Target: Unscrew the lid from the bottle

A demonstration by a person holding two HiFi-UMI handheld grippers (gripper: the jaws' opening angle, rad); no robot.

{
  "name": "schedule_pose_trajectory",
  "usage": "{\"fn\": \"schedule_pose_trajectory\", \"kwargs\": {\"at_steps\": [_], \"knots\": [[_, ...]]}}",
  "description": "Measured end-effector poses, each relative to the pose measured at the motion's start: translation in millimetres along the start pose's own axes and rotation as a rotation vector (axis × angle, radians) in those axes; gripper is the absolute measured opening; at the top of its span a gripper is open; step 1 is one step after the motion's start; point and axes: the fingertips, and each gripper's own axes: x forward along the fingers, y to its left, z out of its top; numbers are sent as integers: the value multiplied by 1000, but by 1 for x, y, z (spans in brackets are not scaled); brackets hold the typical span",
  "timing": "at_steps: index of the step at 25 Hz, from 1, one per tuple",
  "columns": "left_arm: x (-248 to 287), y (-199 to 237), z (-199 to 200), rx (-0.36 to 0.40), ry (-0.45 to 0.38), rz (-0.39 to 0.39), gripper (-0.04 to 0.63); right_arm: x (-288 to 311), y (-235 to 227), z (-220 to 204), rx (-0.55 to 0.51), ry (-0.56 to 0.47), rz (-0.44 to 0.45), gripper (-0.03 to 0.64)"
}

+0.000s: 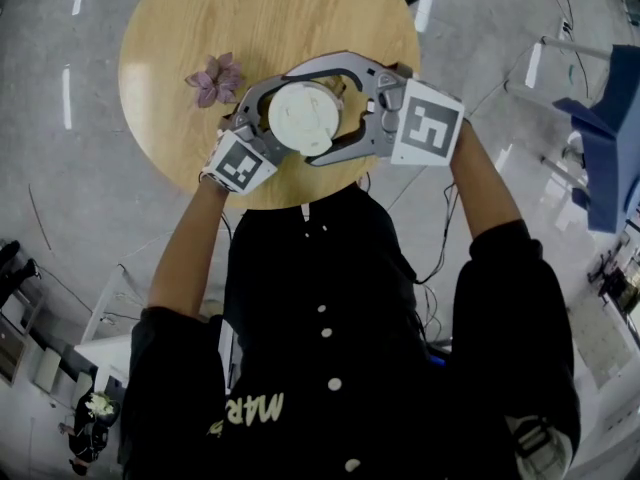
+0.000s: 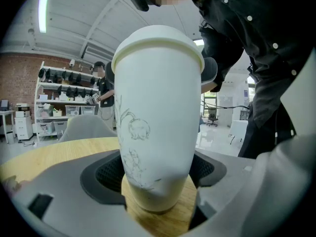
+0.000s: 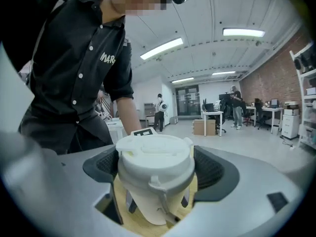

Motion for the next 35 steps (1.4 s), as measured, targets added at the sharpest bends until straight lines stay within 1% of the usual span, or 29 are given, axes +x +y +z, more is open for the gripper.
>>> {"fn": "schedule_pose_trajectory", "kwargs": {"at_steps": [2,4,5,6,8,10,12,14,16,17,18,19,20,21,23,25,26,27,28,29,31,33,35], "knots": [[0,-1,0,8,1,-2,367,1,1,-2,8,16,-4,455],[-1,-1,-1,4,-2,-2,367,1,-1,-3,28,24,-51,459],[-1,-1,-1,-2,-2,-1,367,-1,-3,-4,48,29,-89,465],[-2,0,-1,-5,0,0,367,-4,-6,-4,72,35,-139,476],[-2,-1,-1,-4,6,2,367,-12,-9,-7,131,46,-277,497],[-1,-2,-1,-2,4,4,367,-15,-10,-12,200,53,-426,505],[-1,-2,-1,-1,2,5,367,-13,-12,-16,246,39,-552,505],[-1,0,0,-5,1,8,367,-9,-16,-15,265,15,-650,496],[-2,0,0,-11,-1,12,367,-6,-19,-12,250,-7,-709,475],[-2,0,0,-11,0,13,367,-4,-20,-10,228,-17,-713,461],[-2,0,0,-11,2,12,367,-3,-20,-7,203,-23,-696,461],[-3,0,0,-11,4,12,367,-2,-20,-5,178,-27,-658,460],[-3,-1,0,-12,4,11,367,0,-18,-3,150,-30,-599,460],[-2,-1,0,-11,3,10,367,1,-17,0,115,-34,-519,460],[-2,0,0,-10,4,10,367,5,-11,2,47,-33,-316,460],[-3,0,-1,-12,7,10,367,7,-4,1,14,-15,-119,460],[-3,0,-1,-13,8,10,367,7,-2,-1,9,0,-44,460],[-3,0,-1,-12,8,10,367,8,1,-3,9,18,10,460],[-3,0,-1,-9,7,9,367,8,2,-4,12,33,42,460],[-4,0,0,-6,7,9,367,9,3,-4,16,45,54,460],[-4,0,0,-3,8,7,367,10,1,-5,35,53,26,460],[-4,-1,0,-7,10,7,367,6,-3,-7,75,53,-58,480],[-3,-1,1,-10,7,9,367,-2,-6,-8,121,47,-176,503]]}}
